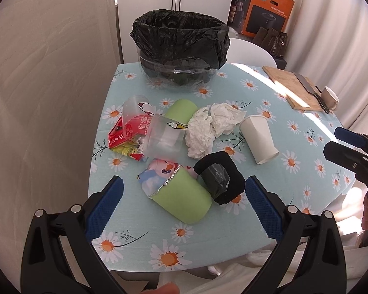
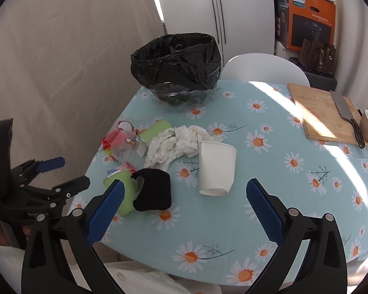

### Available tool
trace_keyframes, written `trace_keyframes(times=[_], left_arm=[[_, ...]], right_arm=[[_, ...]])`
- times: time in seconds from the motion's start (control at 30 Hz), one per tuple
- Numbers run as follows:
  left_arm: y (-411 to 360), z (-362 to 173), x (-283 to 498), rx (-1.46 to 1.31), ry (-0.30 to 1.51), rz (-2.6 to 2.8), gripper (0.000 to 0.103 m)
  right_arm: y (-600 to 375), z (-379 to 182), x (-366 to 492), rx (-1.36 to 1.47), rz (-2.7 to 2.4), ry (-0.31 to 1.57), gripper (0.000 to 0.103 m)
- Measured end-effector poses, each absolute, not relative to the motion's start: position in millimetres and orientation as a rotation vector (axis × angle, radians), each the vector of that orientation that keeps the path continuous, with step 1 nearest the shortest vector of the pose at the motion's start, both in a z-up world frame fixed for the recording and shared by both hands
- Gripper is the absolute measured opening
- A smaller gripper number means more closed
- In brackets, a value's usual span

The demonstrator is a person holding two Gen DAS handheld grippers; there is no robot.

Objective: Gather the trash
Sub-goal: 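Grasp the white paper cup with the right tool while the left tool grasps the clear plastic cup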

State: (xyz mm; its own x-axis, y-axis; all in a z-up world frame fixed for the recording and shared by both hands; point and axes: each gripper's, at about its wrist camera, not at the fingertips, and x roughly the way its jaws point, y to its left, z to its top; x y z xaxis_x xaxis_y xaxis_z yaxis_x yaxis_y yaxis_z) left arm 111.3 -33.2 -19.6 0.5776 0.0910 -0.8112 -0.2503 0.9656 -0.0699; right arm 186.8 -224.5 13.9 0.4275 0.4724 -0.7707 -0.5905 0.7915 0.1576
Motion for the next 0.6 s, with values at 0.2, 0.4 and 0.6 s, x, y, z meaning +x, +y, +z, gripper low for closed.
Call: trace_keyframes(times=[0.2, 0.4, 0.6], left_arm=[[-44.7, -20.2, 118.1, -0.196, 0.926, 0.302, 0.097], [-53.5, -24.9, 125.2, -0.199, 0.905, 0.381, 0.097], [-51.3, -31.9, 144.2, -0.167, 0.926, 0.385, 0.097]], right_arm=[[-228.3, -0.7, 210.1, -0.236, 0.778, 0.944, 0.095], [-222.2, -20.9, 226.1, -0.342, 0.893, 0.963, 0.095], [-206.8, -42.2, 244.7, -0.427, 0.934, 0.971, 0.095]])
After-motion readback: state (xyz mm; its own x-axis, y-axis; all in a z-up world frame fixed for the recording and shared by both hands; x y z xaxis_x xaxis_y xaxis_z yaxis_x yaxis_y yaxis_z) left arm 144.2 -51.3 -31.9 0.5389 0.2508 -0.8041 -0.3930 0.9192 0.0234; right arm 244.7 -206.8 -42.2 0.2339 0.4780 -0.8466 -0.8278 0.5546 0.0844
